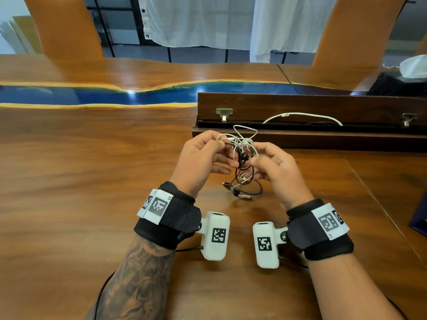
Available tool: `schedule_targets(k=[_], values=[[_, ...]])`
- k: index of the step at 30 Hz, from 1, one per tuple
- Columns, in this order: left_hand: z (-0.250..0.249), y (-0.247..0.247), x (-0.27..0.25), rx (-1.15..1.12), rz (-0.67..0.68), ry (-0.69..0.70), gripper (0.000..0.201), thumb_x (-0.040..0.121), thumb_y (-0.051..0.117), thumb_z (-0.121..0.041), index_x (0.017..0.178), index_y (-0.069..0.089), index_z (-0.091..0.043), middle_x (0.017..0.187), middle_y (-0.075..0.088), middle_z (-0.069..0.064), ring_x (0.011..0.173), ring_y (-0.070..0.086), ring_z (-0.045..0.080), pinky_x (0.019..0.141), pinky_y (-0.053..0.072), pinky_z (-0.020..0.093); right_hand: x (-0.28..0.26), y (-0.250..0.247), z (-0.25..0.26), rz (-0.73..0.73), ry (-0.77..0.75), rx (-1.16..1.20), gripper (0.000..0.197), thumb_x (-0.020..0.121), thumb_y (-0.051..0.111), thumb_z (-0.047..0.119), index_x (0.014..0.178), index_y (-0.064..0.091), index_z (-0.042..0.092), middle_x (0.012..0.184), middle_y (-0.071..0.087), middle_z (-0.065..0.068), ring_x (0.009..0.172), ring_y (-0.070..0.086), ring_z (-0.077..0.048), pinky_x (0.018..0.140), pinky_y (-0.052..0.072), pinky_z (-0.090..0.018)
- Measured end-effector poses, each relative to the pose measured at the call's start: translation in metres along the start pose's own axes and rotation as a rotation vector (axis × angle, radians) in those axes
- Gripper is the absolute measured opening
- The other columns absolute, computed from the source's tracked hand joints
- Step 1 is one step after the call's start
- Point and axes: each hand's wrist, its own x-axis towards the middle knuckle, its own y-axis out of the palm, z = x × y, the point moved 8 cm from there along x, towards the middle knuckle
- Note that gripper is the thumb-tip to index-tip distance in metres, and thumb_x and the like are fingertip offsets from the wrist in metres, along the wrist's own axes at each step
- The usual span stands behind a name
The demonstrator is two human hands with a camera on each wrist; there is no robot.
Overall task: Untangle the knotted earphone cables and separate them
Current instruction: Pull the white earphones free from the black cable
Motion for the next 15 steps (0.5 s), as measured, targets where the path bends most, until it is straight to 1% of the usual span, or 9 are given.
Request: schedule_targets(k=[1, 2, 4, 8, 11, 13, 15], values=[[0.0001, -0.0008, 0.0004, -0.012, -0.007, -0.001, 0.026, 0.103, 0.039, -0.003, 0.092, 0.062, -0.009, 0.082, 0.068, 0.016, 0.07, 0.07, 0.025, 0.064, 0.056, 0.036, -0.0001, 0.0005, 0.0004, 0.005, 0.005, 0.024, 0.022, 0.089, 0.06, 0.022, 0.109, 0.067, 0.023, 0.083, 0.075, 0.002, 0.072, 0.068, -0.015, 0.063, 0.052, -0.024], [0.0002, -0.0012, 0.0006, -0.025, -0.008, -0.001, 0.026, 0.103, 0.039, -0.003, 0.092, 0.062, -0.009, 0.082, 0.068, 0.016, 0.07, 0.07, 0.025, 0.064, 0.056, 0.036, 0.0002, 0.001, 0.0002, 0.008, 0.003, 0.036, 0.021, 0.092, 0.061, 0.024, 0.111, 0.068, 0.021, 0.085, 0.076, 0.001, 0.073, 0.069, -0.016, 0.065, 0.052, -0.026], [0.0001, -0.0005, 0.0004, -0.039, 0.0, 0.0, 0.026, 0.103, 0.038, -0.003, 0.093, 0.061, -0.008, 0.083, 0.068, 0.015, 0.071, 0.07, 0.025, 0.065, 0.056, 0.036, -0.0005, 0.0016, 0.0011, 0.008, -0.014, 0.022, 0.016, 0.098, 0.063, 0.024, 0.113, 0.068, 0.019, 0.087, 0.076, 0.0, 0.075, 0.069, -0.018, 0.066, 0.053, -0.027], [-0.0007, 0.002, -0.0005, -0.035, 0.013, 0.007, 0.026, 0.103, 0.039, -0.003, 0.092, 0.062, -0.009, 0.085, 0.069, 0.017, 0.072, 0.071, 0.025, 0.067, 0.055, 0.037, -0.0001, 0.0012, -0.0008, 0.001, -0.022, -0.028, 0.005, 0.096, 0.066, 0.014, 0.101, 0.066, 0.014, 0.08, 0.074, 0.003, 0.071, 0.07, -0.014, 0.062, 0.054, -0.022], [-0.0011, 0.001, -0.0003, -0.021, -0.002, 0.024, 0.029, 0.103, 0.039, -0.003, 0.088, 0.063, -0.013, 0.083, 0.07, 0.015, 0.073, 0.07, 0.025, 0.067, 0.054, 0.038, 0.0005, 0.0, -0.0024, -0.013, -0.022, -0.058, 0.009, 0.091, 0.067, 0.0, 0.097, 0.062, 0.006, 0.084, 0.071, -0.001, 0.067, 0.068, -0.009, 0.056, 0.05, -0.017], [-0.0019, 0.0003, -0.0002, -0.01, -0.004, 0.034, 0.03, 0.102, 0.039, -0.003, 0.087, 0.063, -0.013, 0.08, 0.07, 0.014, 0.073, 0.07, 0.025, 0.067, 0.054, 0.037, 0.0008, 0.0003, -0.005, -0.02, -0.01, -0.084, 0.017, 0.089, 0.067, -0.004, 0.091, 0.06, 0.011, 0.085, 0.07, -0.002, 0.065, 0.064, -0.007, 0.056, 0.048, -0.015], [-0.0031, 0.0009, -0.0008, -0.003, 0.004, 0.045, 0.029, 0.102, 0.039, -0.002, 0.088, 0.063, -0.011, 0.079, 0.069, 0.013, 0.071, 0.068, 0.024, 0.066, 0.053, 0.036, 0.0009, -0.0003, -0.0076, -0.031, 0.009, -0.142, 0.019, 0.091, 0.064, -0.001, 0.089, 0.061, 0.018, 0.084, 0.067, 0.0, 0.066, 0.06, -0.008, 0.055, 0.046, -0.015]])
